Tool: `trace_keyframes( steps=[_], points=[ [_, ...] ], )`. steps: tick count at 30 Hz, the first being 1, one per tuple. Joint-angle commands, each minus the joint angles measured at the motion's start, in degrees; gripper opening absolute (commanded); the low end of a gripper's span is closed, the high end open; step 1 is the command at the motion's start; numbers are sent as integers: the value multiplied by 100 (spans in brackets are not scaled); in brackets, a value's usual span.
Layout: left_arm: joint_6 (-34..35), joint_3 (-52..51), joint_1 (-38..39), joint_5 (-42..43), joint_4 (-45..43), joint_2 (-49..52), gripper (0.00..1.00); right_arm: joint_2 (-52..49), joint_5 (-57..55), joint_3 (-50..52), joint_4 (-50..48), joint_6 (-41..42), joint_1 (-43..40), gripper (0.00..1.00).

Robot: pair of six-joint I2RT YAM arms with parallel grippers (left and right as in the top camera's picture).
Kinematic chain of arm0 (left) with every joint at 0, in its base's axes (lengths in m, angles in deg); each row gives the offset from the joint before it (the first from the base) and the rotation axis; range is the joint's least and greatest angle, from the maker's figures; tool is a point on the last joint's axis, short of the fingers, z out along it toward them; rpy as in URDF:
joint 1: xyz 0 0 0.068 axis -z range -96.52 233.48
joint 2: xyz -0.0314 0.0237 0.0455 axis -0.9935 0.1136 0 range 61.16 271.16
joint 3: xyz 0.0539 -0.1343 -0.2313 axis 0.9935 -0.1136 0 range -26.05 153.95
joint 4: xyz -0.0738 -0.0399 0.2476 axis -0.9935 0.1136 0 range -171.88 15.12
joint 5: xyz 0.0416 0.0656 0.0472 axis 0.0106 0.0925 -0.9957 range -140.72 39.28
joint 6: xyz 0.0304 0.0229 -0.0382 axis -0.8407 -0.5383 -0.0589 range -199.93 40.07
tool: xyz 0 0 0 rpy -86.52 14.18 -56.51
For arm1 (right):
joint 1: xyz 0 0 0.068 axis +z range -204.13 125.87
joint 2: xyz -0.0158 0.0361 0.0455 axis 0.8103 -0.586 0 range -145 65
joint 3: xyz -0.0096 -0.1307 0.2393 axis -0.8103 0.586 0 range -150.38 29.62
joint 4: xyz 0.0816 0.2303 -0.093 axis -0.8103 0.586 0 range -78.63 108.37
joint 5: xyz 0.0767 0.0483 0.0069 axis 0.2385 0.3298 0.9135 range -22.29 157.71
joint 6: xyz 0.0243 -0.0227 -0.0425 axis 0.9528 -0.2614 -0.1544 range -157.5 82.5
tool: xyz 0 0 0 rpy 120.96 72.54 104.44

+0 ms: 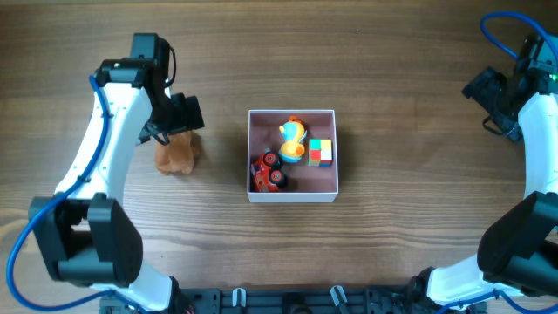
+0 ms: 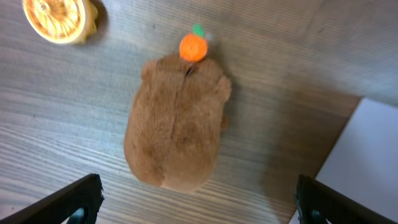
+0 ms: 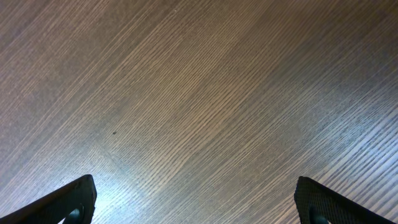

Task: Pack container
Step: 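Lower the left gripper onto the brown plush and grasp it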

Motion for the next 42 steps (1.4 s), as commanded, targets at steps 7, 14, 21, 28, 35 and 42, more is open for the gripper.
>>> trace_keyframes(
  steps=[7,14,21,28,35,42],
  points=[
    [-632,-892,-35,179,-640,247,100,-39,4,15,-13,105,20,100],
    [-1176,-1082,-50,262,-907,258,100,-39,4,15,-13,107,20,100],
    [-1172,-1082,-50,214,-1102,584,100,-39,4,15,-13,107,20,100],
    [-1152,-1082,-61,2,-1311,756,100,-39,7,15,-15,107,20,100],
    [-1152,-1084,-72,4,-1314,756,65,-39,4,15,-15,107,20,100],
    [-1152,-1069,-70,26,-1309,748,63,-39,4,15,-13,107,20,100]
  ],
)
